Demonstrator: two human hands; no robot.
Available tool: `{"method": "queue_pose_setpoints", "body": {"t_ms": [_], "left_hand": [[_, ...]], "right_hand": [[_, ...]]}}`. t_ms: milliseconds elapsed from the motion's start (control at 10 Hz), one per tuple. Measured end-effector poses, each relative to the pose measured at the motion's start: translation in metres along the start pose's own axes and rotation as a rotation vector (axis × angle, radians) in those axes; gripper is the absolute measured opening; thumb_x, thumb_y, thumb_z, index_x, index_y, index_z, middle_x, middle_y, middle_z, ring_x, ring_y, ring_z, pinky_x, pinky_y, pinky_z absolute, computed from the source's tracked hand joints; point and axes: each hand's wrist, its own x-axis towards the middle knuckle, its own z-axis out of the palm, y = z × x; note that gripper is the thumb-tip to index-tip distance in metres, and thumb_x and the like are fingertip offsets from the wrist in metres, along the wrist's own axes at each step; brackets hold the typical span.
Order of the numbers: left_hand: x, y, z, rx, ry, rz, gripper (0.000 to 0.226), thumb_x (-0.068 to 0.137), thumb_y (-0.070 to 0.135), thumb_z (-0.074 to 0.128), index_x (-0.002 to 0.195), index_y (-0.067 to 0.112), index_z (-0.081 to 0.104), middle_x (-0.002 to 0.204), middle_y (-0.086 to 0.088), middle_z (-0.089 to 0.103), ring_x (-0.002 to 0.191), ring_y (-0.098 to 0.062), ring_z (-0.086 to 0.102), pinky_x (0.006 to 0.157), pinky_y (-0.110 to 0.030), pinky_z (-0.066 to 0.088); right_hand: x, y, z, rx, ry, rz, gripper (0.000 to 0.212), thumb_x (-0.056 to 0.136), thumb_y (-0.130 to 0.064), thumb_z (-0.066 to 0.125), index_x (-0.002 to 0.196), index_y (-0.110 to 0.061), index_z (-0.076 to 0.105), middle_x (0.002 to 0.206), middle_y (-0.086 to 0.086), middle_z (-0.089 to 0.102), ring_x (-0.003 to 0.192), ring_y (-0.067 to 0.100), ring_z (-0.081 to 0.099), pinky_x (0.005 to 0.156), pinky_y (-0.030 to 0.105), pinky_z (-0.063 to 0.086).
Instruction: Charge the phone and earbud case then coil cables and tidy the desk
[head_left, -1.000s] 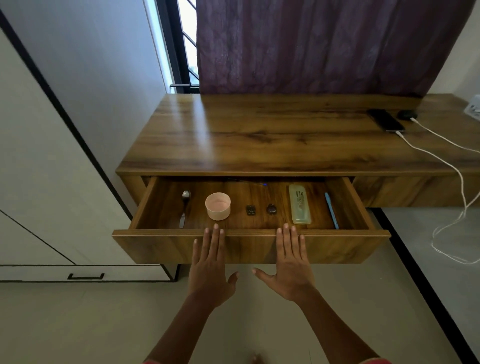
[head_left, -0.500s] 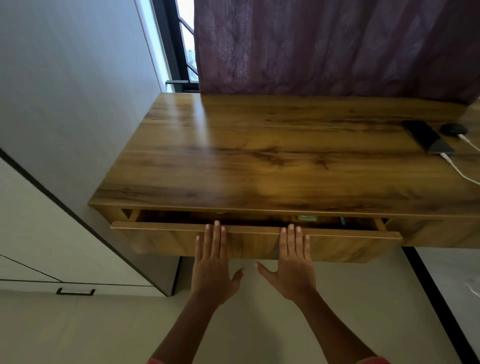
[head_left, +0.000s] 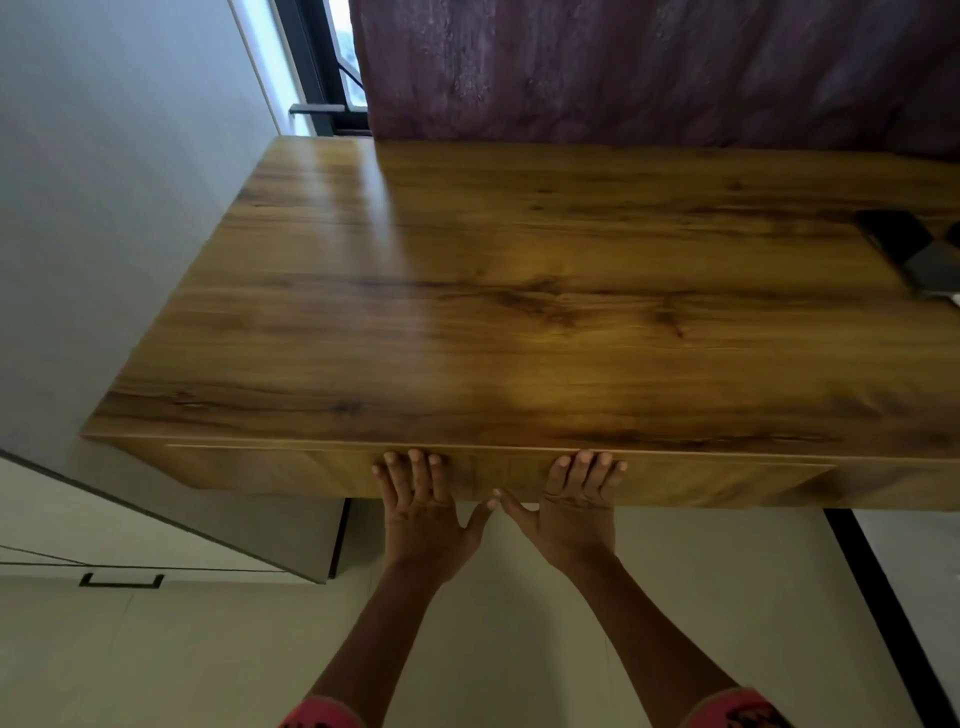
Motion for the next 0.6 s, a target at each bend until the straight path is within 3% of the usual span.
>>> {"method": "queue_pose_setpoints", "body": {"t_ms": [100,200,300,400,500,600], "left_hand": [[0.005,-0.002,0.010,-0.040,0.106,0.024,0.092,0.087,0.068,0.017,0.137,0.007,-0.031,0.146,-0.009,-0.039,0.137,-0.034,-0.029,0.111,-0.053,-0.006],[0.004,-0.003,0.012,-0.015,0.102,0.019,0.091,0.087,0.068,0.016,0.137,0.009,-0.032,0.146,-0.006,-0.041,0.136,-0.032,-0.031,0.112,-0.051,-0.008],[-0.007,-0.005,-0.001,0.058,0.029,0.015,0.094,0.086,0.061,0.035,0.144,0.004,-0.013,0.153,-0.011,-0.022,0.140,-0.034,-0.018,0.114,-0.056,0.004],[-0.022,-0.009,-0.022,0.111,-0.005,0.036,0.092,0.079,0.048,0.060,0.143,-0.001,0.015,0.152,-0.018,0.007,0.141,-0.040,0.008,0.110,-0.060,0.023],[-0.036,-0.006,-0.057,0.121,0.014,0.022,0.081,0.083,0.041,0.054,0.143,-0.001,0.020,0.151,-0.018,0.013,0.139,-0.039,0.018,0.111,-0.054,0.023],[-0.046,0.011,-0.085,0.095,0.050,0.029,0.078,0.085,0.044,0.046,0.142,-0.002,0.020,0.151,-0.020,0.016,0.139,-0.039,0.019,0.110,-0.052,0.020]], "right_hand": [[-0.003,0.001,0.006,0.007,0.041,-0.027,0.128,0.068,-0.081,0.046,0.140,-0.005,-0.027,0.149,0.013,-0.034,0.139,0.031,-0.026,0.115,0.050,-0.004],[-0.002,0.002,0.005,-0.009,0.020,-0.043,0.127,0.069,-0.080,0.045,0.139,-0.003,-0.027,0.148,0.014,-0.035,0.139,0.031,-0.027,0.114,0.051,-0.005],[-0.006,-0.003,-0.013,-0.040,-0.135,-0.057,0.120,0.071,-0.075,0.048,0.142,0.005,-0.007,0.153,0.022,-0.012,0.142,0.039,-0.007,0.113,0.057,0.003],[-0.015,-0.006,-0.037,-0.047,-0.228,-0.028,0.108,0.073,-0.071,0.052,0.141,0.006,0.016,0.150,0.025,0.020,0.139,0.041,0.017,0.112,0.061,0.011],[-0.018,-0.004,-0.071,0.015,-0.280,-0.019,0.093,0.084,-0.064,0.041,0.144,0.001,0.012,0.153,0.019,0.015,0.142,0.033,0.013,0.111,0.057,0.008],[-0.019,-0.009,-0.101,0.070,-0.262,-0.027,0.090,0.085,-0.060,0.040,0.144,0.000,0.012,0.153,0.018,0.012,0.142,0.032,0.010,0.112,0.055,0.009]]}}
